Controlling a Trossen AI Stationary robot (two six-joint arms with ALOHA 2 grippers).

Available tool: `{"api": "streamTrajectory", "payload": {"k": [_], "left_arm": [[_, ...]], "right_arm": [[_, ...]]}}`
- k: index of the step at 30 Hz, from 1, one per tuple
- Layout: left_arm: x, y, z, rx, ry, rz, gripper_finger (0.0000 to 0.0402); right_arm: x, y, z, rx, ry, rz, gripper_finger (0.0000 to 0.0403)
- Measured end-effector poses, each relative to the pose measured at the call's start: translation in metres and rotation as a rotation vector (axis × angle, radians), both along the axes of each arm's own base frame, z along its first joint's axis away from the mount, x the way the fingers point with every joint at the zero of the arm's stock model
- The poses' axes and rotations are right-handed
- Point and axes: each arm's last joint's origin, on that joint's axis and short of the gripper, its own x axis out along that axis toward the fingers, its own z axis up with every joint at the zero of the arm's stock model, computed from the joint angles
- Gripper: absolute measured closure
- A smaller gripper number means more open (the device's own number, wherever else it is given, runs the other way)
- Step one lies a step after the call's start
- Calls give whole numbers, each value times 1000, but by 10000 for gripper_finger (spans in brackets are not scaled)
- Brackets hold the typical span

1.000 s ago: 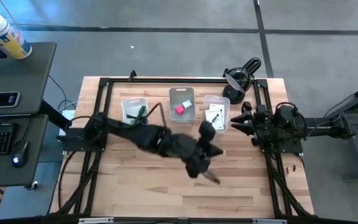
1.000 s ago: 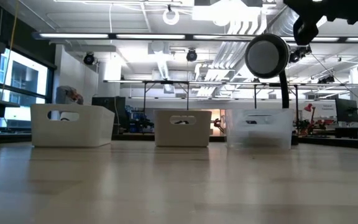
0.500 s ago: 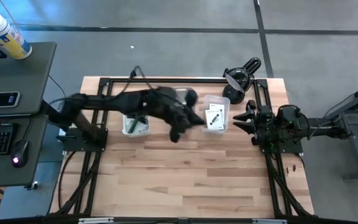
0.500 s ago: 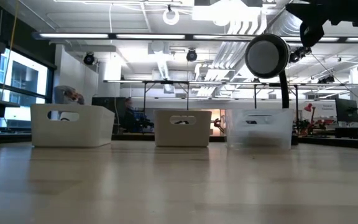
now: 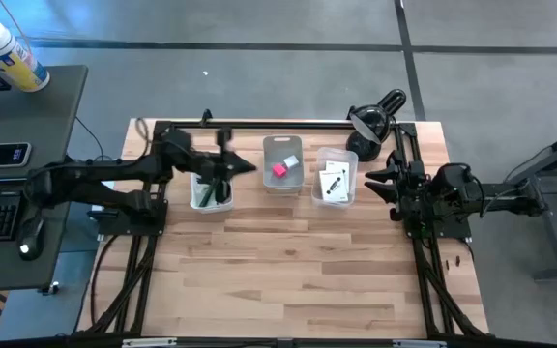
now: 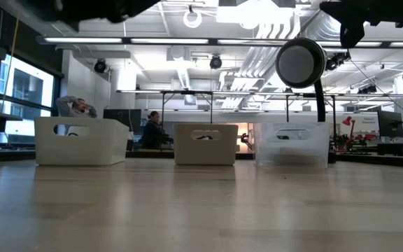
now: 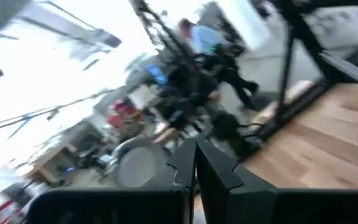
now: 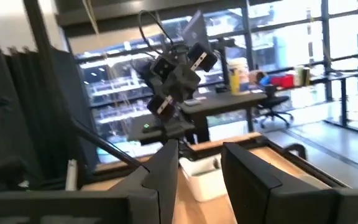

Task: Pick and place items into bin
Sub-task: Return to Home Position

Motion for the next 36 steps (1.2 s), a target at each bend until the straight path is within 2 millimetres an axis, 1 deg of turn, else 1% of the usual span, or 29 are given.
{"api": "streamTrajectory", "payload": {"k": [3,5,7,10,13,17,20,23,31,36], "left_arm": [[-20,4,-16,-46,-75,29,399],[-29,2,-26,-79,-90,36,399],[-33,-4,-35,-110,-86,59,399],[-37,-18,-46,-142,-86,127,399],[-45,-30,-60,-168,-96,168,399],[-69,-38,-77,-184,-219,167,399],[-86,-41,-93,-210,-275,161,399],[-92,-45,-96,-223,-287,138,399],[-89,-57,-101,-249,-220,159,399],[-94,-63,-95,-207,-274,142,399]], "right_arm": [[1,-1,-3,13,34,-21,289],[1,-1,-3,16,32,-23,289],[1,-1,-3,17,25,-26,289],[0,-1,-3,21,26,-36,289],[0,-1,-3,21,26,-33,289],[1,-1,-4,20,35,-26,289],[1,0,-4,17,40,-6,289],[1,1,-4,18,39,22,289],[0,1,-3,27,24,44,289],[0,2,-2,19,19,82,289]]}}
